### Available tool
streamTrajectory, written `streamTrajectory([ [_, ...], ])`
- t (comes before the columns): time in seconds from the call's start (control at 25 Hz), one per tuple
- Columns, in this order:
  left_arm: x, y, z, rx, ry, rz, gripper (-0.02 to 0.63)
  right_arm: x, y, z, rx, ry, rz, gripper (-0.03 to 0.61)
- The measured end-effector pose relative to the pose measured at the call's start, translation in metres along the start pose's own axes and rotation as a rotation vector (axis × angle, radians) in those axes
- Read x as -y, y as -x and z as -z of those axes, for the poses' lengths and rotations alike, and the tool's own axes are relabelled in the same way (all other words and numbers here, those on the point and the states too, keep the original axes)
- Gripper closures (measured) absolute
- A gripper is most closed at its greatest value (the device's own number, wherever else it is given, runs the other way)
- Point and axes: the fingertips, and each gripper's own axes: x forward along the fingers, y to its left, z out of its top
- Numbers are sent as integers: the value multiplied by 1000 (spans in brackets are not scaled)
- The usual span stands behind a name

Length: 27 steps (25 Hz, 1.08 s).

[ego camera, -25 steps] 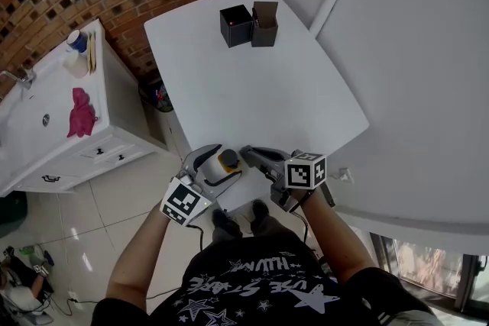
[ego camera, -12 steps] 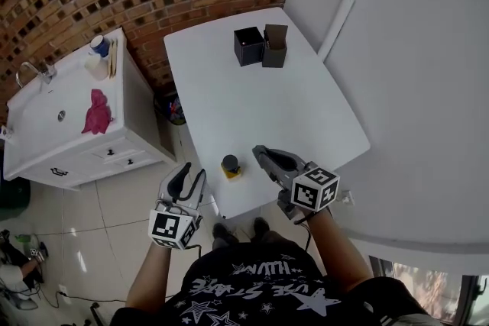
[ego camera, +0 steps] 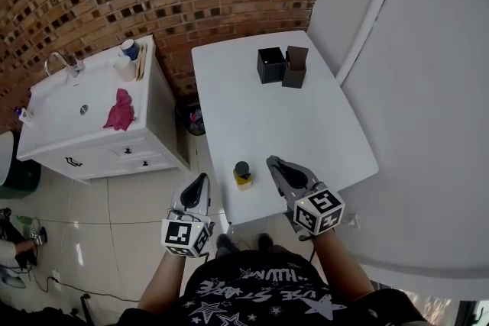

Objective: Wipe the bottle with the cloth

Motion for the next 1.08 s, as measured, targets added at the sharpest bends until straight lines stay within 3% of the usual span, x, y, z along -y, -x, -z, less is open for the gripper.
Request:
streamTrajectory([
  [0.48,1,7,4,-27,8,-64,612,3,9,15,-55,23,-12,543],
  [1.08,11,8,8,-35,7,-53,612,3,13,20,-52,6,-16,543],
])
